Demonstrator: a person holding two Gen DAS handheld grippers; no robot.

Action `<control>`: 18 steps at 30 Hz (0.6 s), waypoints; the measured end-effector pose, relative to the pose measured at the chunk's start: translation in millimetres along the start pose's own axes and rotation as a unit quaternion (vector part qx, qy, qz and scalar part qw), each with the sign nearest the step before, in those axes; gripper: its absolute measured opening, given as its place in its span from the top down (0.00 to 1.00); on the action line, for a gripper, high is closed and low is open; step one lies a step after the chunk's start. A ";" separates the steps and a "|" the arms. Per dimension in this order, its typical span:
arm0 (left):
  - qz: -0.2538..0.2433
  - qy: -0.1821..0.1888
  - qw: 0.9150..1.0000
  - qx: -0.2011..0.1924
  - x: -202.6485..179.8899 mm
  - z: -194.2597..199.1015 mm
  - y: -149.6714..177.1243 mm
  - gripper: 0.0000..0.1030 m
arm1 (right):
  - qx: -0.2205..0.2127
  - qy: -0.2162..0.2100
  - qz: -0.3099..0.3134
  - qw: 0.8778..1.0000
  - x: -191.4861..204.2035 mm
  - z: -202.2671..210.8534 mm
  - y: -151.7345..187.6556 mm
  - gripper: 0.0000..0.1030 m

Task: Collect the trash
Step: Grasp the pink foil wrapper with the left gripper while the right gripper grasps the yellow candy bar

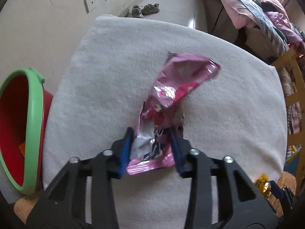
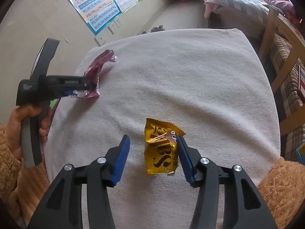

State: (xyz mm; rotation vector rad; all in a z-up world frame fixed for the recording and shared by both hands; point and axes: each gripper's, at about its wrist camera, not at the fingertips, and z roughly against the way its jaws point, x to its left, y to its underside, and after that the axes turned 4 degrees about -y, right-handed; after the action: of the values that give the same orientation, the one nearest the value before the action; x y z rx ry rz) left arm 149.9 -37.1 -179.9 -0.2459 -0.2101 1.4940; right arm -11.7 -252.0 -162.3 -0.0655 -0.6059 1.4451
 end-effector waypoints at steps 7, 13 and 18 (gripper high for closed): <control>-0.010 0.020 1.000 0.009 1.5 20.3 27.7 0.81 | -0.004 -0.009 -0.005 1.000 -1.4 1.3 -0.7 0.47; -0.007 0.030 0.999 0.021 5.2 28.9 52.0 0.81 | -0.003 -0.009 -0.009 1.000 -1.8 0.0 -3.3 0.46; -0.002 0.029 0.999 0.026 8.3 27.6 59.1 0.81 | -0.007 -0.007 -0.002 1.000 0.9 1.1 -2.9 0.46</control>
State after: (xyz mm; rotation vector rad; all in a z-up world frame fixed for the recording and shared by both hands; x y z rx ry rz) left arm 86.0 -24.3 -170.7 -0.2464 -0.1255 1.4850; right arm -9.5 -252.0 -160.0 -0.0654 -0.6279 1.4394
